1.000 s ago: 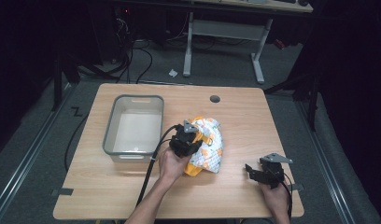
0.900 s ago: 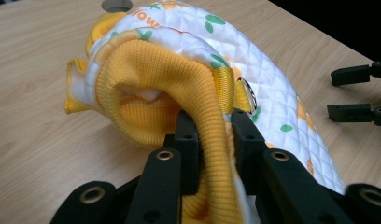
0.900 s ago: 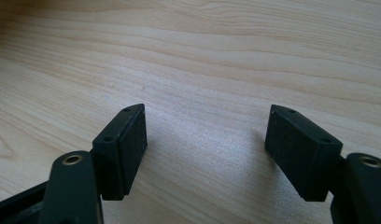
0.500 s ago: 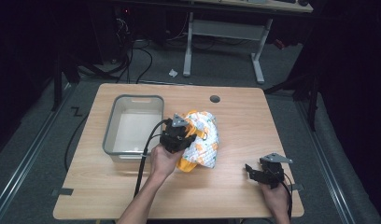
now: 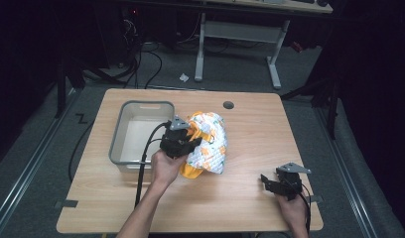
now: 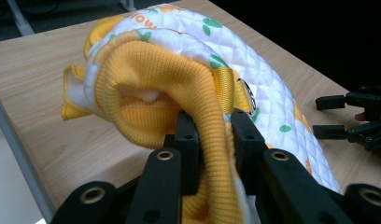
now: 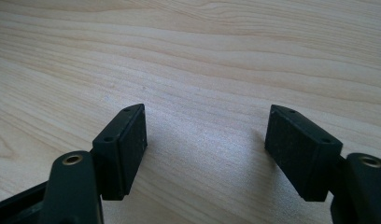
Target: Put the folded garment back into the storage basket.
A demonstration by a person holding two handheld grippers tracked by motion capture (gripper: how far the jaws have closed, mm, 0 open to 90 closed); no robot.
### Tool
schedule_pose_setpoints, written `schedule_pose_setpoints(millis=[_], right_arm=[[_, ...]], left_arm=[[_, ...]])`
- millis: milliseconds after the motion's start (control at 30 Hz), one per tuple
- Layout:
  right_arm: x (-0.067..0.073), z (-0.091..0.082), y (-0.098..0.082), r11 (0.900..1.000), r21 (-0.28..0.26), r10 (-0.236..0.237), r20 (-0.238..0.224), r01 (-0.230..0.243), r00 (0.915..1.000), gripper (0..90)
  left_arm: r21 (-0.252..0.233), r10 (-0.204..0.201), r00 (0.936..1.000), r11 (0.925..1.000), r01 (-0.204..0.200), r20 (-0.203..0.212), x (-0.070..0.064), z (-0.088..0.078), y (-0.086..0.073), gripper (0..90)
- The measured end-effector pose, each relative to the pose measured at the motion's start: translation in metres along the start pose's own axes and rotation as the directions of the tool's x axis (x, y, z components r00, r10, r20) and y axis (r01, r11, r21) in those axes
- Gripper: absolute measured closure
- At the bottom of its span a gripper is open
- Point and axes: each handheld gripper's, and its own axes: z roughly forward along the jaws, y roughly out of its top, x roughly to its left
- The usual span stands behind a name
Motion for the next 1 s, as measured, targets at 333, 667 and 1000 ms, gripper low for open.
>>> schedule_pose_setpoints(millis=[333,667,1000], right_arm=[[0.0,0.0,0.0,1.0,0.0,0.0,0.0,0.0,1.0,29.9],[0.0,0.0,0.0,1.0,0.0,0.0,0.0,0.0,1.0,29.9],[0.0,0.0,0.0,1.0,0.0,0.0,0.0,0.0,1.0,29.9]], left_arm=[[-0.029,-0.016,0.9999,0.9995,0.016,-0.004,0.01,-0.014,0.003,76.0],[-0.054,-0.033,0.9993,0.998,0.032,-0.02,0.023,-0.032,0.005,76.0],[-0.058,-0.04,0.9982,0.9976,0.038,-0.044,0.033,-0.041,0.005,76.0]])
